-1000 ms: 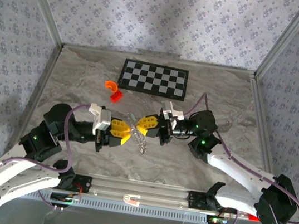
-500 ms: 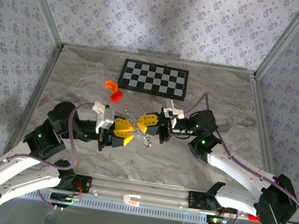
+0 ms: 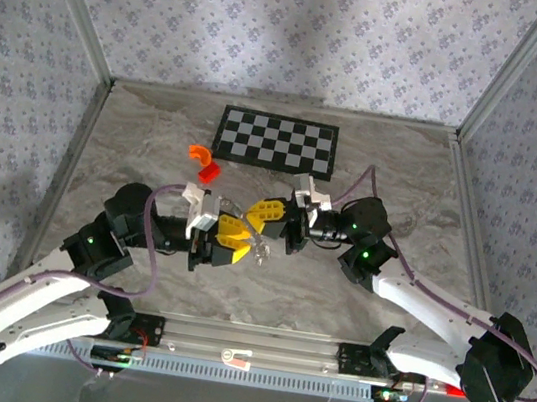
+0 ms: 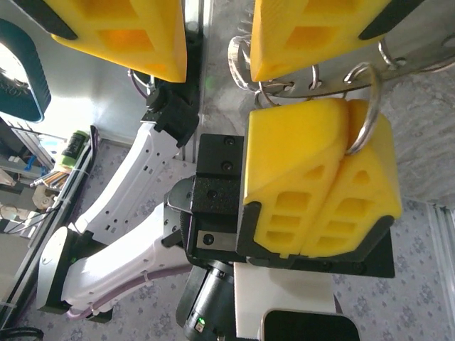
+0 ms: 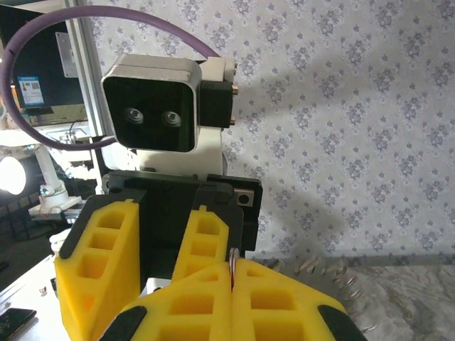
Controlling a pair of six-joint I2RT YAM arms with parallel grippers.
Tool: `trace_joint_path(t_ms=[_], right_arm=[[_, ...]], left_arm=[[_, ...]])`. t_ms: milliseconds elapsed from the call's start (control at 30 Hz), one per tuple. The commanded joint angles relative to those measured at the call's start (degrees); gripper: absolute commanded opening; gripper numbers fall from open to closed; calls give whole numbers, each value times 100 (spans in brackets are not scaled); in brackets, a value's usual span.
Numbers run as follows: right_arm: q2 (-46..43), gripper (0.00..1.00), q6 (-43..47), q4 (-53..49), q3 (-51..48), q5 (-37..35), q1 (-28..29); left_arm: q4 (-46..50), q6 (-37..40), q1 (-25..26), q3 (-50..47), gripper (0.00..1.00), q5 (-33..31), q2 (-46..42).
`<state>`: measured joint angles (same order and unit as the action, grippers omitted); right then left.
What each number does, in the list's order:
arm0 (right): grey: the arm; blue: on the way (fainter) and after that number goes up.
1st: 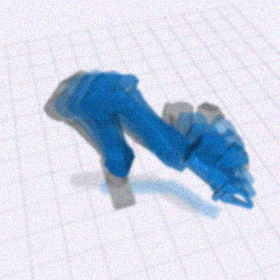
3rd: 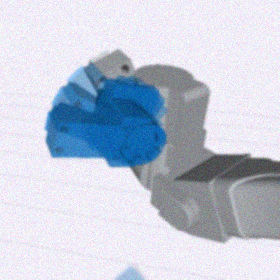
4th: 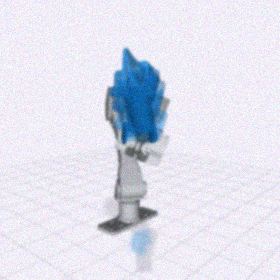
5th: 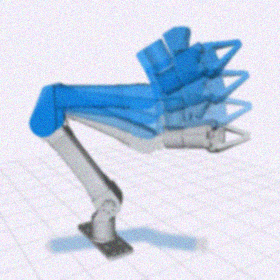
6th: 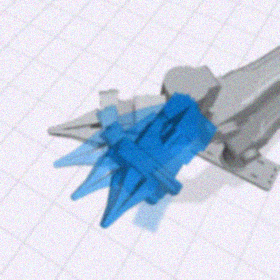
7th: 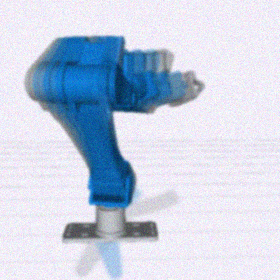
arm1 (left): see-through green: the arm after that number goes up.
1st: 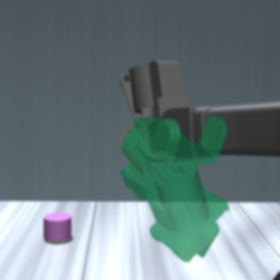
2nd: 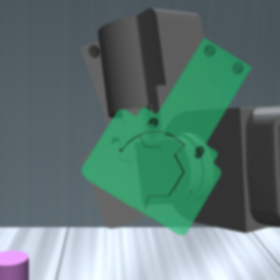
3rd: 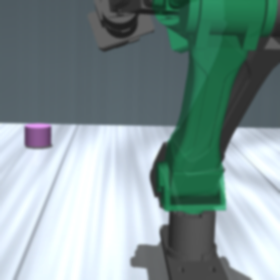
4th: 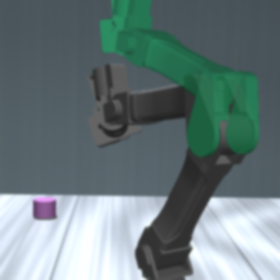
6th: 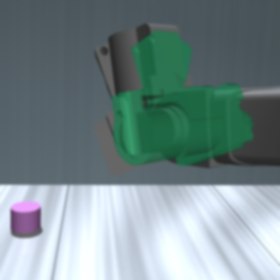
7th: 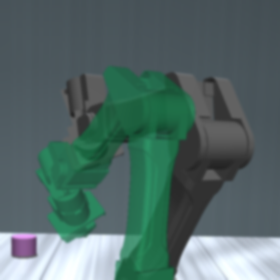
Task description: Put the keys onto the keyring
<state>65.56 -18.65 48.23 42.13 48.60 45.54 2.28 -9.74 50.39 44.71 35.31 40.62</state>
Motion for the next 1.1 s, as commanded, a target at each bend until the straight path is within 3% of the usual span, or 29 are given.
trace_joint_path(t_ms=[0,267,467,667,1067], right_arm=[[-130,0,20,332,-3,-114,-33],[-149,0,-12,361,-12,-62,-33],[-149,0,-75,442,-10,-43,-2],[-149,0,-67,410,-20,-35,42],[-131,0,-59,406,-3,104,95]], left_arm=[[-92,17,34,77,30,-15,-151],[779,462,32,414,24,-883,-722],[914,703,32,482,22,-1636,-738],[816,887,38,628,27,-1668,-479],[686,1122,32,785,26,-1538,-123]])
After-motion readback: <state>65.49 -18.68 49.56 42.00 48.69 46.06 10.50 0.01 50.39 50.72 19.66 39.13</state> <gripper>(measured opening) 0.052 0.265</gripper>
